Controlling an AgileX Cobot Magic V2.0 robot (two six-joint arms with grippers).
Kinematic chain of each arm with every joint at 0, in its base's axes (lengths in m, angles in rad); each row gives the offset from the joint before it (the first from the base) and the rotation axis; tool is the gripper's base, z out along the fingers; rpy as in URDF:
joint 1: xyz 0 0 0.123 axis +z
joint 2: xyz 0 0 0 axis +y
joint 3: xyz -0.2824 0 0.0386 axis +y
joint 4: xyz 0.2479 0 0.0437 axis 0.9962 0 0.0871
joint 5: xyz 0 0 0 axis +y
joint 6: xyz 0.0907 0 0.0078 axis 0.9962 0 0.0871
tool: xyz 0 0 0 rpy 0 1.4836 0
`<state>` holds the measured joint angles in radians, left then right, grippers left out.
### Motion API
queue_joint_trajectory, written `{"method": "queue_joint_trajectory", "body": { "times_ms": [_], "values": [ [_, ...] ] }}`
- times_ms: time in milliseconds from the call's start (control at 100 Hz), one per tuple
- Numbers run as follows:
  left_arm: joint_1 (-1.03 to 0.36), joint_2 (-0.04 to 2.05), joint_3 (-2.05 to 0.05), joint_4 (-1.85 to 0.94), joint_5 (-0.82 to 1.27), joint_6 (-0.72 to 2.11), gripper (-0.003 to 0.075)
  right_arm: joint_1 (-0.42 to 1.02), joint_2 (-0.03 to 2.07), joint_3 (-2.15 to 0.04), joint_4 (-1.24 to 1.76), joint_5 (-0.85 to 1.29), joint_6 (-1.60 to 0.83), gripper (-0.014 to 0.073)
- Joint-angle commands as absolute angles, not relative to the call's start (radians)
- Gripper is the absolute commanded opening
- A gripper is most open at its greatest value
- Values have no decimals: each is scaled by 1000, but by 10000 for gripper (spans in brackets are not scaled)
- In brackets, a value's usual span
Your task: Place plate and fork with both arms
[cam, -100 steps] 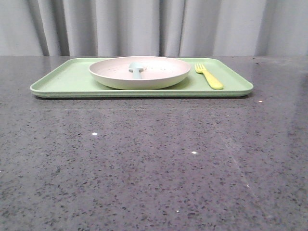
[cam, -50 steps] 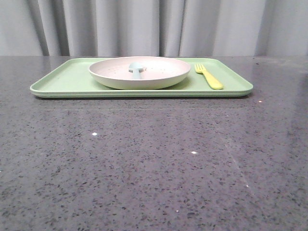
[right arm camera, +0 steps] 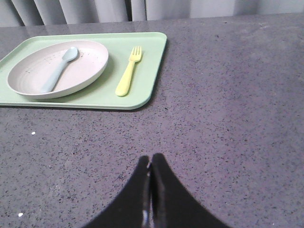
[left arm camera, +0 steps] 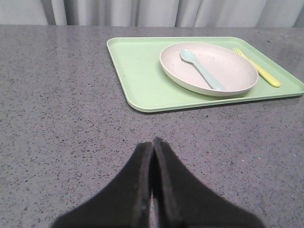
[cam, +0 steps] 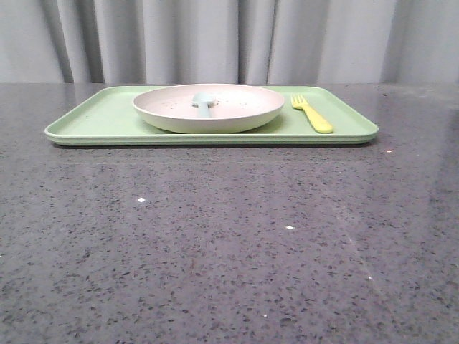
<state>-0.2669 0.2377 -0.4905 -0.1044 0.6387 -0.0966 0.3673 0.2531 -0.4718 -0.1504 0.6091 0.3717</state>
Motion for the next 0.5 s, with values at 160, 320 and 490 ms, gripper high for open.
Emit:
{"method": "queue_joint_trajectory", "body": {
  "times_ms": [160,320,490],
  "values": [
    [-275,248,-516,-116,574,-105,-20,368,263,-495,-173,530,362,-67],
    [-275,248,-516,-116,574,-105,-20,368,263,-495,-173,530,362,-67],
    [-273,246,-497,-114,571,-105,-20,368,263,-495,-173,530,362,-67]
  ]
}}
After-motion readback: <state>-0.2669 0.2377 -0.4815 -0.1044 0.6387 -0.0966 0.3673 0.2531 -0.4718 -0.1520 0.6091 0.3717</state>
